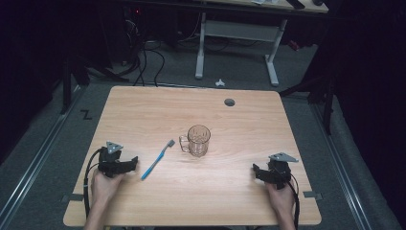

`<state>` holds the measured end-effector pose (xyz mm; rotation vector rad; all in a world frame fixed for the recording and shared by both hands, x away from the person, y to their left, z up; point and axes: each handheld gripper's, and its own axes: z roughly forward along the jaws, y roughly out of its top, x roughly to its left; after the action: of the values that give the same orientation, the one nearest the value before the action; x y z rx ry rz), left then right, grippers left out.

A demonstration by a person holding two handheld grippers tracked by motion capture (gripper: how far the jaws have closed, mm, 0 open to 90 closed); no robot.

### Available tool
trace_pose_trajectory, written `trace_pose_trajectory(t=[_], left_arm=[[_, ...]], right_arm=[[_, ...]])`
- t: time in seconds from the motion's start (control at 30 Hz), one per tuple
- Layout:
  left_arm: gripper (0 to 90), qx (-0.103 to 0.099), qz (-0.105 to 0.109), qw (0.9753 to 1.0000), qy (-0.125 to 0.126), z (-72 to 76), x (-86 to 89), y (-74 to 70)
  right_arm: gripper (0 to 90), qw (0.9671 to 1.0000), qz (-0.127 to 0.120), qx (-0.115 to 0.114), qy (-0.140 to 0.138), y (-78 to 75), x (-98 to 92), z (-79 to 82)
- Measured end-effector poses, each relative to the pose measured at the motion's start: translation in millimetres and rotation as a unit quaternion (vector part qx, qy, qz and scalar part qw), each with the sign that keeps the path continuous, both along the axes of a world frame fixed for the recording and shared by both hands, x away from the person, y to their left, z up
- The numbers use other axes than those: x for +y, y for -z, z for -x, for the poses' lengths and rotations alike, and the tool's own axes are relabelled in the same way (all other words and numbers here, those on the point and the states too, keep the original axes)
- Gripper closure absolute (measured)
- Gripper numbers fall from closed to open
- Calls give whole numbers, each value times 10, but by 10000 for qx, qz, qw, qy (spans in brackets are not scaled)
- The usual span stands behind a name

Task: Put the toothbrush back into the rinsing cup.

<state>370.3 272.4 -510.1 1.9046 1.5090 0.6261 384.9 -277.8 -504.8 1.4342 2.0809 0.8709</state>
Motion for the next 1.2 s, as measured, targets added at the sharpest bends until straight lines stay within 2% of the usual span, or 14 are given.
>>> trace_pose_trajectory(t=[0.2, 0.33, 0.37, 0.43, 0.53, 0.63, 0.77, 0.83, 0.93, 1.03, 1.2], left_arm=[[240, -5, -16, 10000, -22, -3, 51, -18], [315, -21, 110, 9999, -57, 6, 121, -29], [331, 14, 196, 9996, -192, 6, 159, -41], [347, 58, 177, 9994, -282, 6, 191, -51], [355, 177, 161, 9993, -287, 5, 215, -73], [360, 213, 188, 9992, -291, 6, 222, -86], [361, 272, 154, 9994, -154, 14, 206, -123], [346, 249, 220, 9994, -19, 35, 194, -147], [329, 207, 231, 9995, 46, 61, 180, -175], [322, 156, 32, 9998, 101, 106, 164, -236], [341, 171, 272, 9994, 146, 158, 177, -292]], right_arm=[[224, 10000, -6, 2, 2, 0, 2, 1], [224, 10000, -1, -2, -7, 0, 1, 2], [224, 10000, -1, -2, -5, 0, 2, 2], [224, 10000, -9, 4, 1, -1, 3, 1], [225, 10000, -10, 5, 1, -1, 3, 1], [225, 10000, -9, 3, -1, -1, 3, 1], [225, 10000, -2, -6, -9, 0, 3, 1], [225, 10000, 0, -6, -10, 0, 3, 1], [225, 10000, -1, -6, -10, 0, 2, 1], [225, 10000, 4, -5, -18, 0, 1, 0], [226, 10000, 2, -1, -24, 0, 2, 1]])
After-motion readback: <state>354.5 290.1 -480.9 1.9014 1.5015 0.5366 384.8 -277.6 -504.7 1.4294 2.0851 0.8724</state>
